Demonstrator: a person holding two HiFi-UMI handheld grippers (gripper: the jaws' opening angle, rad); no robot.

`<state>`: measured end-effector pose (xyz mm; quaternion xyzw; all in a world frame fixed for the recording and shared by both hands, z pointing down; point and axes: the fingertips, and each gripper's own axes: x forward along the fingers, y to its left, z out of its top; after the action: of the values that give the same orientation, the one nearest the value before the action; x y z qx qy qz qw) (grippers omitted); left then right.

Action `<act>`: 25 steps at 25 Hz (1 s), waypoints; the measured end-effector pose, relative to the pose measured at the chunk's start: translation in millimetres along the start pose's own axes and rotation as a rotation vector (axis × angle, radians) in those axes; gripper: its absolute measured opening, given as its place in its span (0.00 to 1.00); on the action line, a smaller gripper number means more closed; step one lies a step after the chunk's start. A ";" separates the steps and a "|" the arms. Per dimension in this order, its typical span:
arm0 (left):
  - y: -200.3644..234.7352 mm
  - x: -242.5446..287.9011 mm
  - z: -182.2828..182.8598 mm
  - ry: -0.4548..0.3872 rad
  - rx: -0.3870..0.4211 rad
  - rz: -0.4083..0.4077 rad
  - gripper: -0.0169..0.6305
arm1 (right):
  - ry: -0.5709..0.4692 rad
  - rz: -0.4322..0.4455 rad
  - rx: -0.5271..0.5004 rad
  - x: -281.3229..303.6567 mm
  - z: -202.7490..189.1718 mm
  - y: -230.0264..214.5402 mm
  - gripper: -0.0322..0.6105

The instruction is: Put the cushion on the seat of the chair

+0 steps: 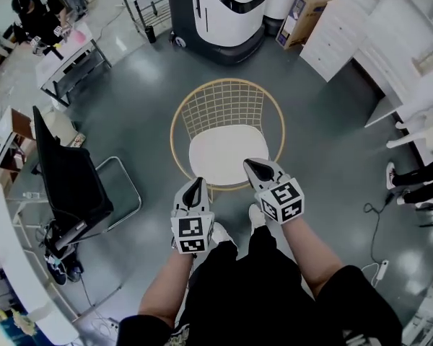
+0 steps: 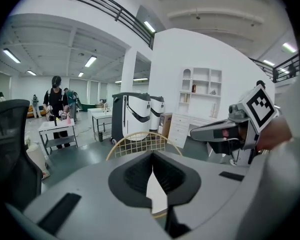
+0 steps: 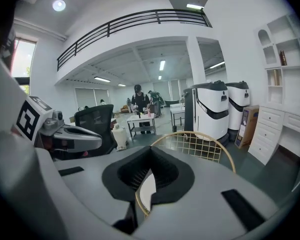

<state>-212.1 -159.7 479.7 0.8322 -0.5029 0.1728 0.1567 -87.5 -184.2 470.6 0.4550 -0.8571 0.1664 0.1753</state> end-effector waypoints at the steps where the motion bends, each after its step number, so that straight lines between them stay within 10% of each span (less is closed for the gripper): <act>1: -4.2 -6.7 3.7 -0.007 0.009 -0.012 0.05 | -0.012 -0.001 -0.002 -7.3 4.7 5.9 0.07; 12: -57.9 -58.6 19.8 -0.038 0.056 -0.070 0.05 | -0.064 0.037 -0.059 -85.5 18.8 50.0 0.07; 25: -140.1 -84.3 9.9 -0.050 0.016 0.057 0.05 | -0.072 0.153 -0.056 -174.1 -16.4 27.1 0.07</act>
<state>-122.6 -35.7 421.1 0.8230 -0.5287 0.1601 0.1325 -16.4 -36.9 403.0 0.3886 -0.8995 0.1387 0.1436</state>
